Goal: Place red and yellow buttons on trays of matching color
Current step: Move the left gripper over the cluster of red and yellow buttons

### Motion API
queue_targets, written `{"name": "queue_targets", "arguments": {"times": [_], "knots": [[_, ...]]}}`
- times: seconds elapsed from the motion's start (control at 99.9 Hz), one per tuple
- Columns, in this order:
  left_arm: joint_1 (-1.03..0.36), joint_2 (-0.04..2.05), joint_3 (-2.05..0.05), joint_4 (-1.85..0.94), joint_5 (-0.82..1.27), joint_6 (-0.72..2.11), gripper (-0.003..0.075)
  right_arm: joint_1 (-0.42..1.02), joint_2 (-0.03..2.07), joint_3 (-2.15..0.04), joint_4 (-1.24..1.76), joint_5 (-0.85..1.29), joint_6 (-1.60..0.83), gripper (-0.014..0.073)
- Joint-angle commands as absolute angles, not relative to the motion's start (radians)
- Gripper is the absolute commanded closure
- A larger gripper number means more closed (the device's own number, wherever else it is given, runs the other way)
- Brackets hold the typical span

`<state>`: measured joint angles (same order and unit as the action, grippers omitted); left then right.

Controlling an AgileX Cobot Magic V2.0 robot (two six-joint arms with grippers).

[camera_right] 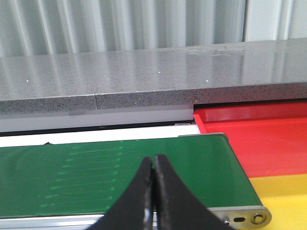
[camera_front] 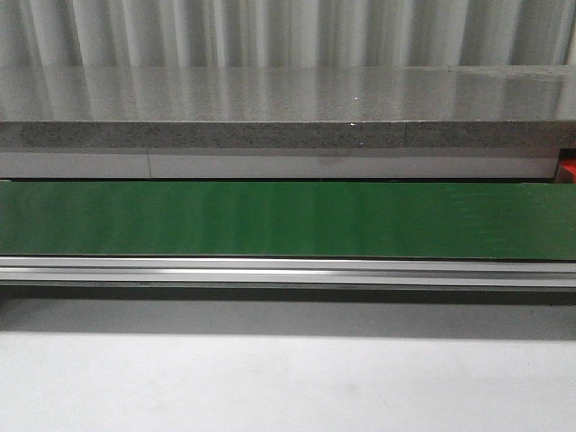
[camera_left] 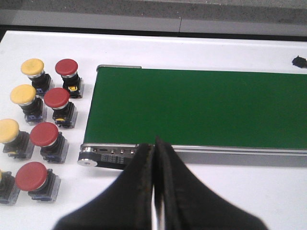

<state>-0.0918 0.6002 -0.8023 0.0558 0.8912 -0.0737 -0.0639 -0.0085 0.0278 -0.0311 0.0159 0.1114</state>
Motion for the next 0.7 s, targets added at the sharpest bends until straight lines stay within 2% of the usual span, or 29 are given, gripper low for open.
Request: {"name": "queue_targets", "arguments": {"times": [0.0,0.08,0.2,0.27,0.33,0.45,0.691], "knots": [[-0.095,0.624,-0.834,0.05,0.851,-0.085,0.0682,-0.064,-0.026,0.008,-0.041,-0.072,0.11,0.0662],[-0.095,0.629,-0.834,0.05,0.864,-0.085,0.0542,-0.064,-0.026,0.008,-0.041,-0.072,0.11,0.0662],[-0.095,0.629,-0.832,0.044,0.86,-0.087,0.0215,-0.064,-0.026,0.008,-0.041,-0.072,0.11,0.0662],[-0.095,0.629,-0.832,0.042,0.86,-0.091,0.0106,-0.064,-0.026,0.008,-0.041,-0.072,0.11,0.0662],[-0.095,0.629,-0.832,0.042,0.873,-0.132,0.0087,-0.064,-0.026,0.008,-0.041,-0.072,0.11,0.0662],[-0.095,0.629,-0.818,0.074,0.896,-0.283,0.011,-0.064,-0.026,0.008,-0.041,-0.072,0.11,0.0662],[-0.094,0.648,-0.728,0.327,0.882,-0.687,0.0115,-0.064,-0.026,0.008,-0.041,-0.072,0.11,0.0662]]}}
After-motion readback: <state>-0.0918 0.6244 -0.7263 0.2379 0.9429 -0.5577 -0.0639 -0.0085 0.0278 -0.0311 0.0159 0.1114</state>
